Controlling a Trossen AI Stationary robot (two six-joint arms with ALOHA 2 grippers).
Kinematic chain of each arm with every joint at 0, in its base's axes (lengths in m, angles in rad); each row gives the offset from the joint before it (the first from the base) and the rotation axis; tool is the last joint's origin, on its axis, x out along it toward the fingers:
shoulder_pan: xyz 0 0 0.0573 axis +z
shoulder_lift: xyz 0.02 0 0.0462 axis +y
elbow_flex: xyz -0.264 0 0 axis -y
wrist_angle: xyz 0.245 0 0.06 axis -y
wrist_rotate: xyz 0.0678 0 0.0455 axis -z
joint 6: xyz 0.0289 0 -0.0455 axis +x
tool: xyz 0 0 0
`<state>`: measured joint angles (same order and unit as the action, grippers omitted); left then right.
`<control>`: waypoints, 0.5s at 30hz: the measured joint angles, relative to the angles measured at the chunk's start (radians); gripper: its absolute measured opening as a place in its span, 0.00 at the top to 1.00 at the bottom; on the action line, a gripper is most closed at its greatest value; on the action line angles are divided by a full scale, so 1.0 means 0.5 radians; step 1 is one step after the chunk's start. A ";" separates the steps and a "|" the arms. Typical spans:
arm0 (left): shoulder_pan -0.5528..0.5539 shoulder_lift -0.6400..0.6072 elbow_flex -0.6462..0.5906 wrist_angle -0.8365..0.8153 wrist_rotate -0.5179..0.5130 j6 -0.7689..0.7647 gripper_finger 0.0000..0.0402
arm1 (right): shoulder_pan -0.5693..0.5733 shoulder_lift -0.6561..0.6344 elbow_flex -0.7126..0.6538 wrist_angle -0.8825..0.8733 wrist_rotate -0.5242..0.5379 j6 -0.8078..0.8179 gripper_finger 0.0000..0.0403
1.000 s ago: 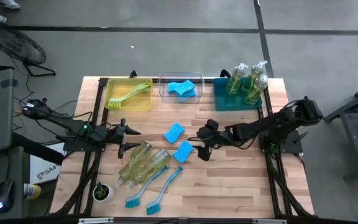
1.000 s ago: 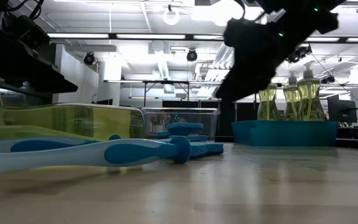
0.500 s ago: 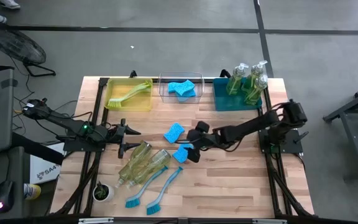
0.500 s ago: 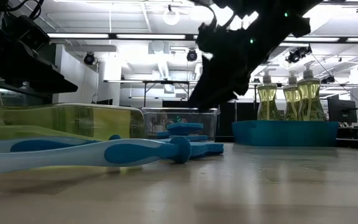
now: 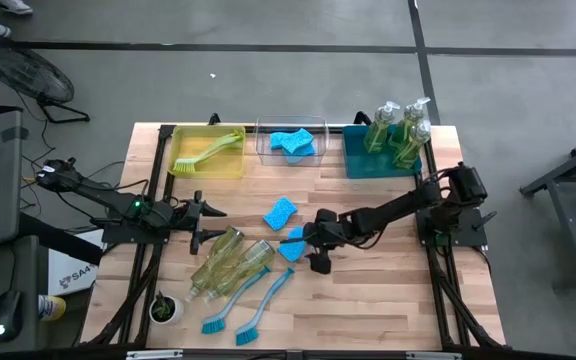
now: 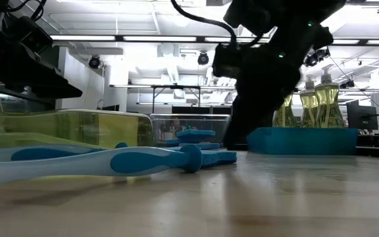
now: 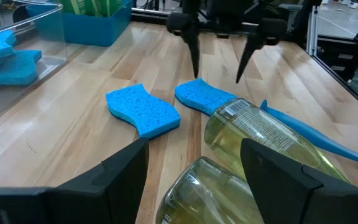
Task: Pick & Place Kitchen Sink Supplies
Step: Put the sponge into the transparent bin
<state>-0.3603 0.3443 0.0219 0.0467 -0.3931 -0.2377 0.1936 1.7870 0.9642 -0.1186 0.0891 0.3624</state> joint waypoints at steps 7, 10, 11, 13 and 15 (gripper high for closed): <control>0.000 0.000 0.000 0.000 0.000 0.000 0.38 | 0.048 0.000 0.000 -0.116 0.054 -0.243 0.18; 0.000 0.000 0.000 0.000 0.000 0.000 0.38 | 0.054 0.000 0.000 -0.171 0.195 -0.352 0.18; 0.000 0.000 0.000 0.000 0.000 0.000 0.38 | 0.059 0.000 0.000 -0.183 0.233 -0.385 0.18; 0.000 0.000 0.000 0.000 0.000 0.000 0.38 | 0.073 0.000 0.000 -0.187 0.282 -0.480 0.18; 0.000 0.000 0.000 0.000 0.000 0.000 0.38 | 0.089 0.000 0.000 -0.191 0.291 -0.583 0.18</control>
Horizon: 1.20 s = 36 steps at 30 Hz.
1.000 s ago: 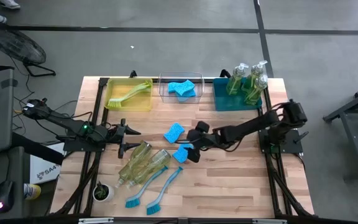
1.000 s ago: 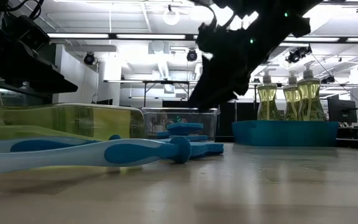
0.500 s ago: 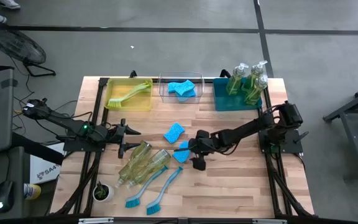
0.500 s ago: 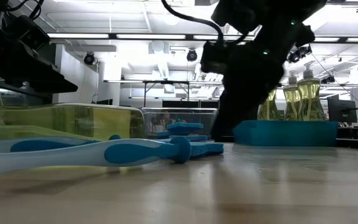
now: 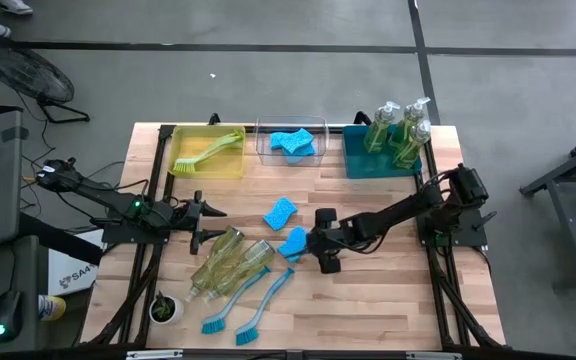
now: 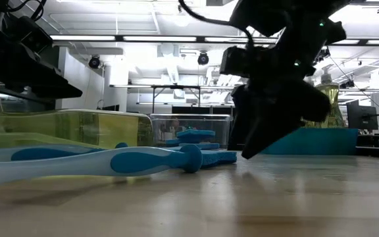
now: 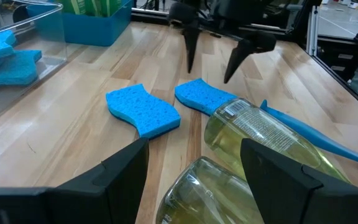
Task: Pick & Place Kitchen Sink Supplies
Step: Put the sponge into the transparent bin
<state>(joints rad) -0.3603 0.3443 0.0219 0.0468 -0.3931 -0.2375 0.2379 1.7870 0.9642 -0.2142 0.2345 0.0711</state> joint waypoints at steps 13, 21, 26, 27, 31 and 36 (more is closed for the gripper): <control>0.000 0.000 0.000 0.001 0.000 0.000 0.38 | 0.014 0.032 0.000 0.019 0.139 -0.479 0.18; 0.000 0.000 0.000 0.001 0.000 0.000 0.38 | 0.036 0.134 0.006 0.202 0.155 -0.731 0.21; 0.000 0.000 0.000 0.000 0.000 0.000 0.38 | 0.036 0.138 0.006 0.204 0.133 -0.724 0.24; 0.000 0.000 0.000 0.000 0.000 -0.001 0.38 | 0.036 0.138 0.006 0.201 0.132 -0.719 0.25; 0.000 0.000 -0.001 0.000 0.000 -0.001 0.38 | 0.036 0.140 0.004 0.196 0.130 -0.717 0.32; 0.000 0.000 0.000 0.000 0.000 0.000 0.38 | 0.036 0.143 0.002 0.179 0.161 -0.713 0.44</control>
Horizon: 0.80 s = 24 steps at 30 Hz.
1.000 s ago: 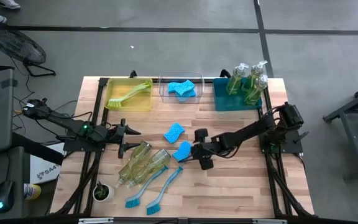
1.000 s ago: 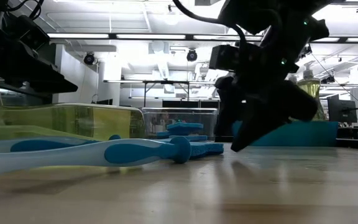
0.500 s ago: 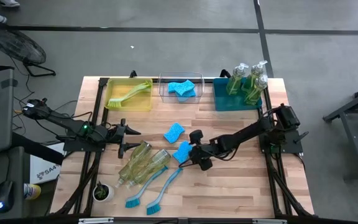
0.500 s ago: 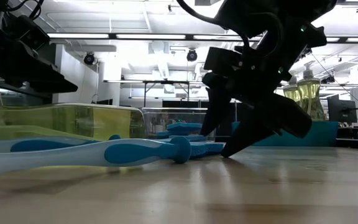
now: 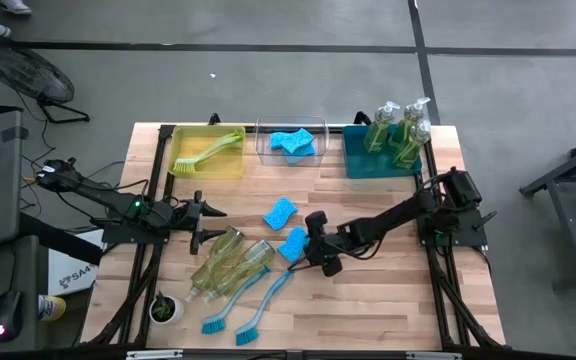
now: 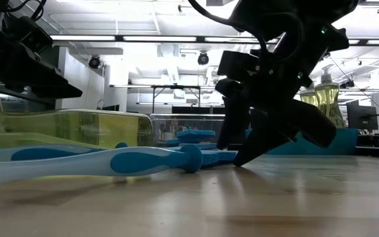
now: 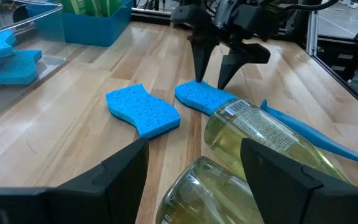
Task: Pick & Place Kitchen Sink Supplies
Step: Put the sponge into the transparent bin
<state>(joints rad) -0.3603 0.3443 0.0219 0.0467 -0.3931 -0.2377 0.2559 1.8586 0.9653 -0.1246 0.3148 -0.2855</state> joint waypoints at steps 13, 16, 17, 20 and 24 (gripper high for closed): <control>0.000 0.000 0.000 0.000 0.000 0.000 0.38 | -0.047 0.009 -0.006 -0.011 0.198 0.036 0.71; 0.000 0.000 0.000 0.000 0.000 0.000 0.38 | -0.058 0.009 -0.006 -0.024 0.198 0.031 0.74; 0.000 0.001 0.000 0.000 0.000 0.000 0.38 | -0.061 0.009 -0.006 -0.030 0.198 0.031 0.75; 0.000 0.000 0.000 0.000 0.000 0.000 0.38 | -0.067 0.009 -0.006 -0.042 0.198 0.039 0.80; 0.000 0.000 0.000 0.000 0.000 0.000 0.38 | -0.067 0.008 -0.005 -0.052 0.196 0.043 0.90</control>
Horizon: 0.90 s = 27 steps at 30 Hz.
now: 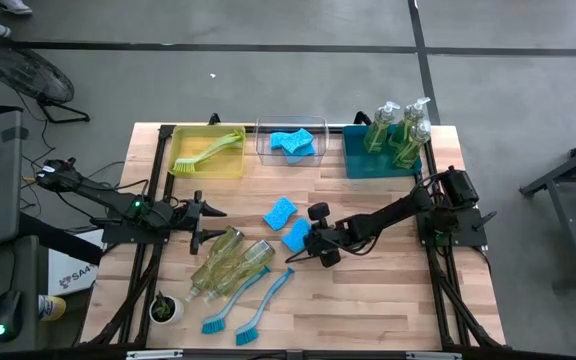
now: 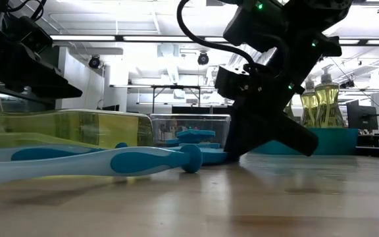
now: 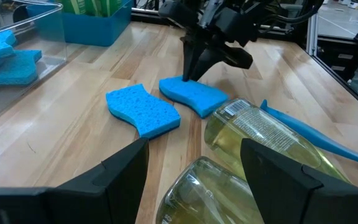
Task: Pick & Place Kitchen Sink Supplies
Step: Put the sponge into the transparent bin
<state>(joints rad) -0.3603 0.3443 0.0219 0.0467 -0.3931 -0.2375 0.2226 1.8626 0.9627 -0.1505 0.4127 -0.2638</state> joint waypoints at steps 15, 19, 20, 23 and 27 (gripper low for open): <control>0.000 0.000 0.000 0.000 0.000 -0.001 0.38 | 0.043 -0.003 0.009 -0.028 0.012 0.293 0.99; 0.000 0.000 0.000 0.000 0.000 0.000 0.38 | 0.077 -0.007 0.093 -0.125 0.025 0.355 1.00; 0.000 0.000 0.000 0.000 0.000 -0.001 0.38 | 0.085 -0.010 0.123 -0.156 0.048 0.361 1.00; 0.000 0.001 0.000 0.000 0.000 0.000 0.38 | 0.105 -0.011 0.240 -0.292 0.146 0.363 1.00; 0.000 0.000 0.000 0.000 0.000 -0.001 0.38 | 0.093 -0.011 0.415 -0.503 0.326 0.378 1.00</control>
<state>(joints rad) -0.3603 0.3445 0.0219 0.0467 -0.3931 -0.2379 0.2692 1.8568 1.1703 -0.4019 0.5759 -0.0746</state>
